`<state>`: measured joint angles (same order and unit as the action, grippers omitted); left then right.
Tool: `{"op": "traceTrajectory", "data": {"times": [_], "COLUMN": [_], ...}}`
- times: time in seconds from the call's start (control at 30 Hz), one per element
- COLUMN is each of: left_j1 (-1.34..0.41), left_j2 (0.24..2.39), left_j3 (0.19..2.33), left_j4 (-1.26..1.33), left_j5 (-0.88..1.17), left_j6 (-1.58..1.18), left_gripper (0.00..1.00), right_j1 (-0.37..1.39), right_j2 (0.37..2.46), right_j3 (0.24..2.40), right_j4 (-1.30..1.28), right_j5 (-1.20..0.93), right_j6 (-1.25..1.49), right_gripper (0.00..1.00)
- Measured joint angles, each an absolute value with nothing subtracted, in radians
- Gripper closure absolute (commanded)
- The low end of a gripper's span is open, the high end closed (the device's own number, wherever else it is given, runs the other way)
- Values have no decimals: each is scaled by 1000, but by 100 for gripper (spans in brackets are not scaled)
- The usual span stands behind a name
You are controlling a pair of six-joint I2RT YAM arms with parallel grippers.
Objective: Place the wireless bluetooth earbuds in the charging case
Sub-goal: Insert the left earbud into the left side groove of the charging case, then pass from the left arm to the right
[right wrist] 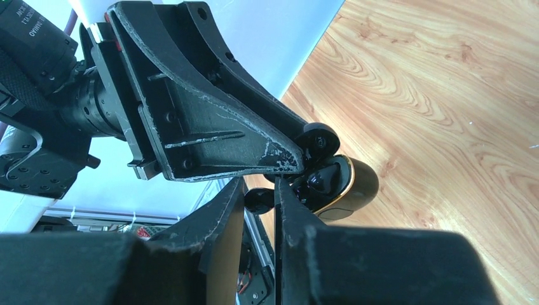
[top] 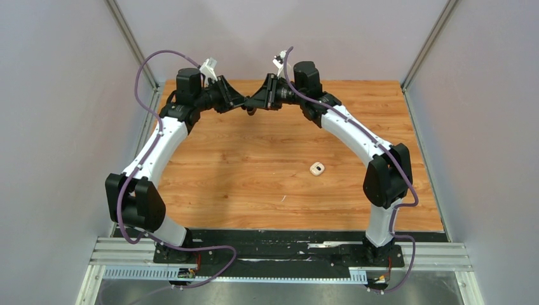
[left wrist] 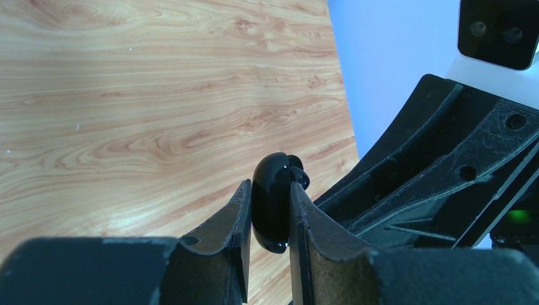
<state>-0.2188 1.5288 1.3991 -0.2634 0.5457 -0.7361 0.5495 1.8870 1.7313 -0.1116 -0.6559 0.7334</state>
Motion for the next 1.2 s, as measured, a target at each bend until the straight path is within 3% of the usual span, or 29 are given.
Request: {"op": "traceTrajectory", "data": {"times": [0.63,0.97,1.2], "left_j1": [-213,-212,-209], "left_j2": [1529,1529,1529], "left_j3": [1399,1391,1383], "left_j4": [-249,-248,-242], "left_j5": [577,579,586], "left_j6": [-746,-753,-745], "left_gripper": [100,100,100], "right_j1": [533,533,514], "right_j2": [1887,1887,1884], "right_j3": [1746,1756,1888], "right_j4": [-115,-117,-109], "right_j5": [-656,-663,-657], "right_j6": [678,639,553], "right_gripper": [70,59,49]}}
